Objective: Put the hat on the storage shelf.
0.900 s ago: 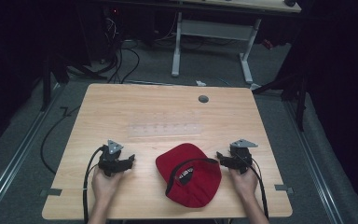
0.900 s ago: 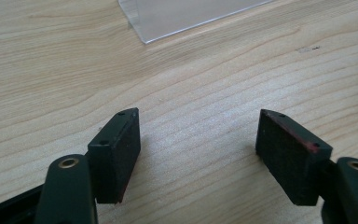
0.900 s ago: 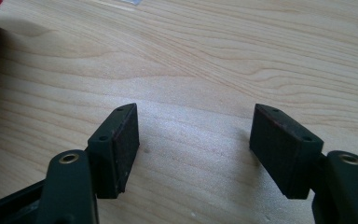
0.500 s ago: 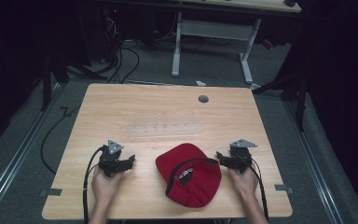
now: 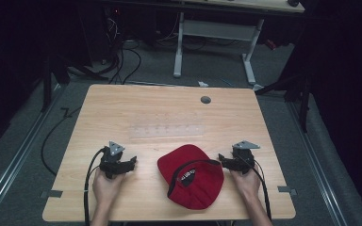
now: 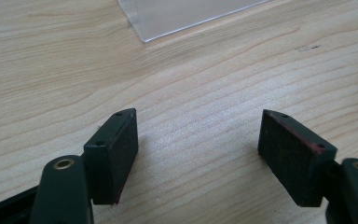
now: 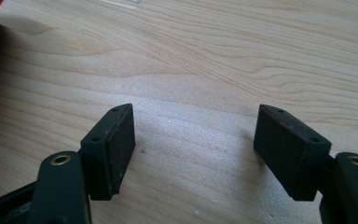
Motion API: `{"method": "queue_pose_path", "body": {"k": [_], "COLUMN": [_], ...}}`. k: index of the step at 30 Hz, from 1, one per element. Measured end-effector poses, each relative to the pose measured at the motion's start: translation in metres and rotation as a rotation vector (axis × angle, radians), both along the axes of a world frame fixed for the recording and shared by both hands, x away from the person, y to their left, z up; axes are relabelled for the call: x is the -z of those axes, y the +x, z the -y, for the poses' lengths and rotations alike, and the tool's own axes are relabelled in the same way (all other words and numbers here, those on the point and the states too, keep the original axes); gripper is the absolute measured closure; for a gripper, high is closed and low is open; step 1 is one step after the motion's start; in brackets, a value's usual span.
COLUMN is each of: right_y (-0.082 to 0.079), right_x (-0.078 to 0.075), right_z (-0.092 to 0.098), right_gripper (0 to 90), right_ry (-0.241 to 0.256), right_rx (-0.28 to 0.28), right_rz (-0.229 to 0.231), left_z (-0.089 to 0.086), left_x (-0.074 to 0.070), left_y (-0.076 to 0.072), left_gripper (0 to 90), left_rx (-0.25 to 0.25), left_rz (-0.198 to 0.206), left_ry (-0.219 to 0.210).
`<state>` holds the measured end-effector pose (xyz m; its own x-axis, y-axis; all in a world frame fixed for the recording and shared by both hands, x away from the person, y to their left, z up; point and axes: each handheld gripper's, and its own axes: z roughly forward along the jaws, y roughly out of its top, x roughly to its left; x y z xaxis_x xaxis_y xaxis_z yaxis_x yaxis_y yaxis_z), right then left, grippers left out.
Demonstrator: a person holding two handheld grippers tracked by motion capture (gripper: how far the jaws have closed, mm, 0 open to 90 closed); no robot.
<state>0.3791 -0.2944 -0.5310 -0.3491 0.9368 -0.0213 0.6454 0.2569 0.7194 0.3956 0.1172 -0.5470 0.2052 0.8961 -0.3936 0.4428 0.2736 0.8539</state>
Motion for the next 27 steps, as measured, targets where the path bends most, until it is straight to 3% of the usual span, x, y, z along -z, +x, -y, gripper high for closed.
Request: {"method": "queue_pose_path", "body": {"k": [7, 10, 24, 27], "right_y": [-0.001, -0.002, -0.014, -0.018], "right_x": [-0.001, -0.001, -0.006, -0.009], "right_z": [0.001, 0.005, 0.018, 0.02], "right_gripper": [37.4, 39.5, 40.0, 39.9], "right_ry": [0.024, 0.08, 0.127, 0.158], "right_rx": [0.012, 0.029, 0.053, 0.049], "right_rz": [0.001, -0.001, 0.029, 0.044], "left_z": [0.0, 0.0, 0.0, 0.0], "left_x": [0.0, 0.0, 0.0, 0.0], "left_y": [0.0, 0.0, 0.0, 0.0], "left_gripper": [28.6, 28.6, 28.5, 28.5], "left_rx": [-0.001, 0.0, 0.0, 0.0], "left_rz": [-0.002, -0.002, -0.002, -0.002], "left_ry": [-0.001, -0.001, -0.001, 0.0]}}
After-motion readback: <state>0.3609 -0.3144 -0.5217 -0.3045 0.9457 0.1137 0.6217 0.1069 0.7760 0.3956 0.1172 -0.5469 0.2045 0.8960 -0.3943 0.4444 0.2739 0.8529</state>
